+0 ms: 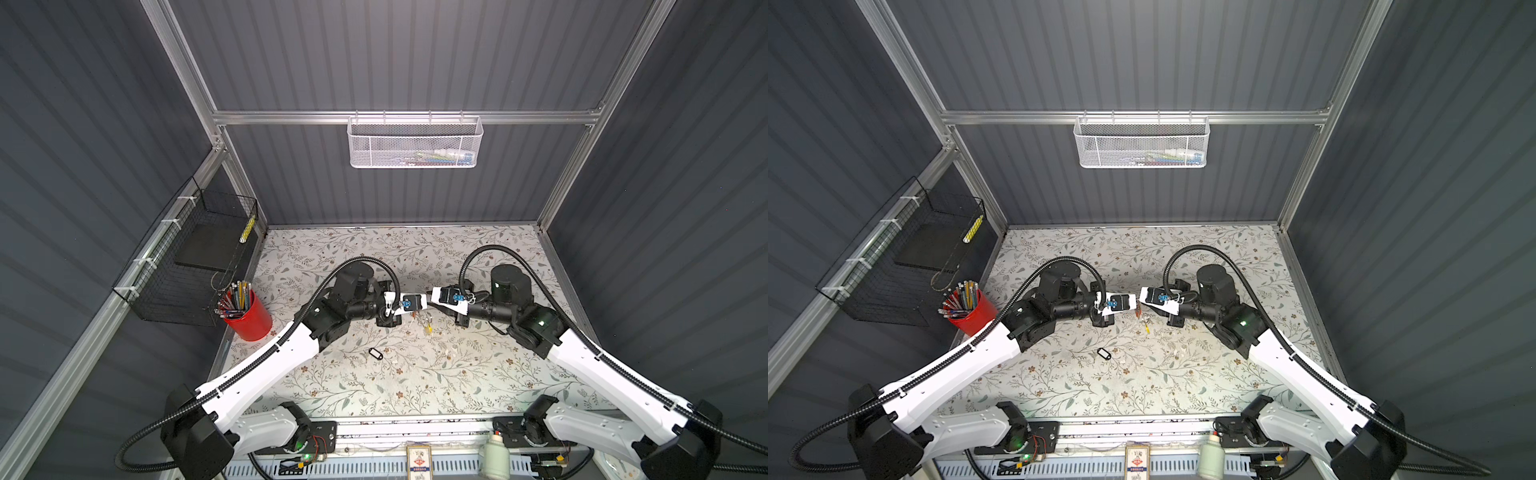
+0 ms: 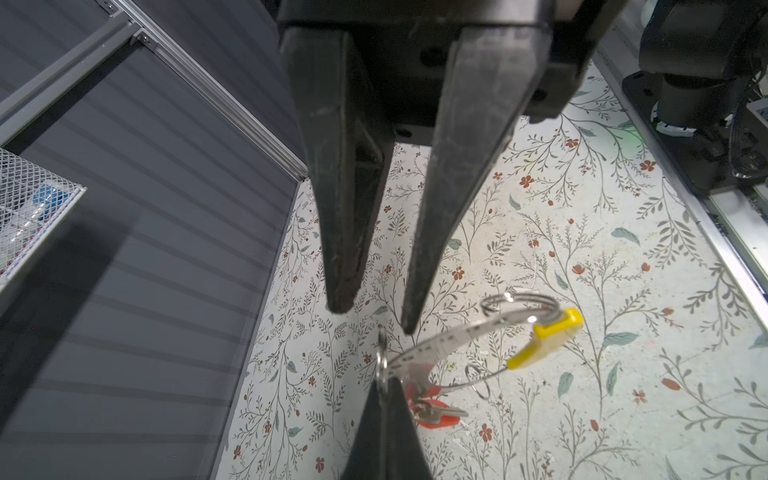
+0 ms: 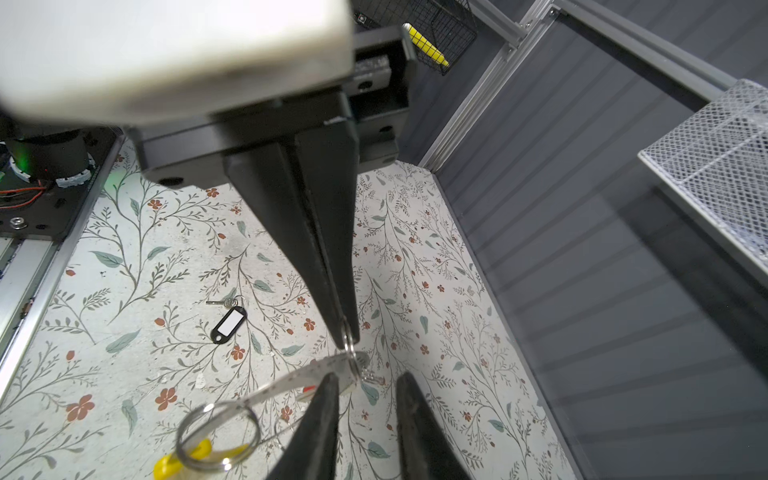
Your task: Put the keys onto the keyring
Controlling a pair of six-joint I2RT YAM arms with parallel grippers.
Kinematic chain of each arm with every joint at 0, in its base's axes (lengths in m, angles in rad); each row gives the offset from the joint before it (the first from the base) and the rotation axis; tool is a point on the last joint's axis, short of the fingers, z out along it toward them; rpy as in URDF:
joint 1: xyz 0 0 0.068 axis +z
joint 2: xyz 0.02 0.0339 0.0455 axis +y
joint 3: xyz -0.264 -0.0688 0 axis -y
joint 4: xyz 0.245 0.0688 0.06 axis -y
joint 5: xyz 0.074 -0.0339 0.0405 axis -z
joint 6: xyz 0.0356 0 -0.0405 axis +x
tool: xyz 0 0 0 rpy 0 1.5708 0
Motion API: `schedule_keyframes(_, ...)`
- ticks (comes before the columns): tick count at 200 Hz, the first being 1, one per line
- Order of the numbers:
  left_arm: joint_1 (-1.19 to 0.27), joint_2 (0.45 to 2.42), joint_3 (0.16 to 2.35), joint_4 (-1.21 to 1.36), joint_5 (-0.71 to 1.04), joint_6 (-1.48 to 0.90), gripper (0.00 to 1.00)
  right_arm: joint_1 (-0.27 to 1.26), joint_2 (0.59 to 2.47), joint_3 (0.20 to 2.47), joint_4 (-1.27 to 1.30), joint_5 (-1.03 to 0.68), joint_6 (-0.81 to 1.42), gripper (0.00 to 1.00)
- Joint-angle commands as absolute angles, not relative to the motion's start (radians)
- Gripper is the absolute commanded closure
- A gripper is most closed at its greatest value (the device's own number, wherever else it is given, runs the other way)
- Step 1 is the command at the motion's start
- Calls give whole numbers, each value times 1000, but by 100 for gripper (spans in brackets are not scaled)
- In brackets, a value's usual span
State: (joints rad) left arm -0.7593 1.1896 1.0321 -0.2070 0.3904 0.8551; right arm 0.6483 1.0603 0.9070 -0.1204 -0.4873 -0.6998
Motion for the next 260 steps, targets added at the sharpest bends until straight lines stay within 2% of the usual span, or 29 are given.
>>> schedule_keyframes(1,-767,1193,1075,-218,379,873,100,660,1077,942,-114,-473,-689,76)
schedule_keyframes(35,-769,1191,1079,-218,382,874,100,662,1086,939,-101,-469,-677,82)
schedule_keyframes(101,-772,1190,1074,-223,387,869,100,661,1075,916,-56,-486,-648,100)
schedule_keyframes(130,-771,1188,1069,-198,391,830,100,661,1077,904,-56,-499,-645,100)
schedule_keyframes(142,-770,1179,1053,-157,366,776,85,662,1072,890,-26,-497,-625,100)
schedule_keyframes(159,-768,1158,1003,-84,352,730,73,660,1062,849,67,-498,-576,100)
schedule_keyframes(219,-629,1085,832,201,556,444,73,661,1049,745,348,-539,-465,100)
schedule_keyframes(260,-606,1072,783,290,657,350,71,657,1059,717,471,-543,-437,100)
